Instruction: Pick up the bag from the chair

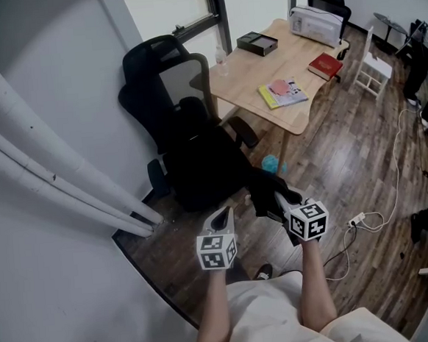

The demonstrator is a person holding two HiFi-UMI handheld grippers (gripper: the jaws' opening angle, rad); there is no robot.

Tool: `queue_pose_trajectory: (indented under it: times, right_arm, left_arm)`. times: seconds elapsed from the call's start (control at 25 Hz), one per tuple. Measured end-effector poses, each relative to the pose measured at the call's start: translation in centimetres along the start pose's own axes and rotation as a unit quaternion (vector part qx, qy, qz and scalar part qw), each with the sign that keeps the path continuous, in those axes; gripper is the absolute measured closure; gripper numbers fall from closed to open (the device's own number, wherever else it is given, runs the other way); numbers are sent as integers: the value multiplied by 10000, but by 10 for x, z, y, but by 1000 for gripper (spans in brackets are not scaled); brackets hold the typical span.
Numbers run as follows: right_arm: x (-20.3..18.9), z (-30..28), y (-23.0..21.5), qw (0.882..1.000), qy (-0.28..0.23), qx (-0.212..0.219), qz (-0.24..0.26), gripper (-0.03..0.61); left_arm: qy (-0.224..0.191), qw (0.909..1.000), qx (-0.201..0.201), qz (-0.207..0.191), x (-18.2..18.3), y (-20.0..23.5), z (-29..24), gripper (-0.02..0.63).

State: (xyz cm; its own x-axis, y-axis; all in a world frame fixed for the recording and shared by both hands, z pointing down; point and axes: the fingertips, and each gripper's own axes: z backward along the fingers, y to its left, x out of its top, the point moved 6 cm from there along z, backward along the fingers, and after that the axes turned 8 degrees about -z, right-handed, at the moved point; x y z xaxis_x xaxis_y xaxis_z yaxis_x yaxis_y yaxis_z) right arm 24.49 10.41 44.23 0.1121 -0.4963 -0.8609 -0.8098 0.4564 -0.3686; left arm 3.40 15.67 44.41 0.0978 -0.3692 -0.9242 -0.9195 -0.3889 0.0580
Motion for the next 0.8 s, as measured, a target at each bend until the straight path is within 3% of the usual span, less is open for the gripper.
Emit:
queue_pose_trajectory:
  times: [0.8]
  right_arm:
    - [0, 2, 11, 9998, -14, 4, 210, 548]
  left_arm:
    - [25, 10000, -26, 3, -5, 5, 6, 607]
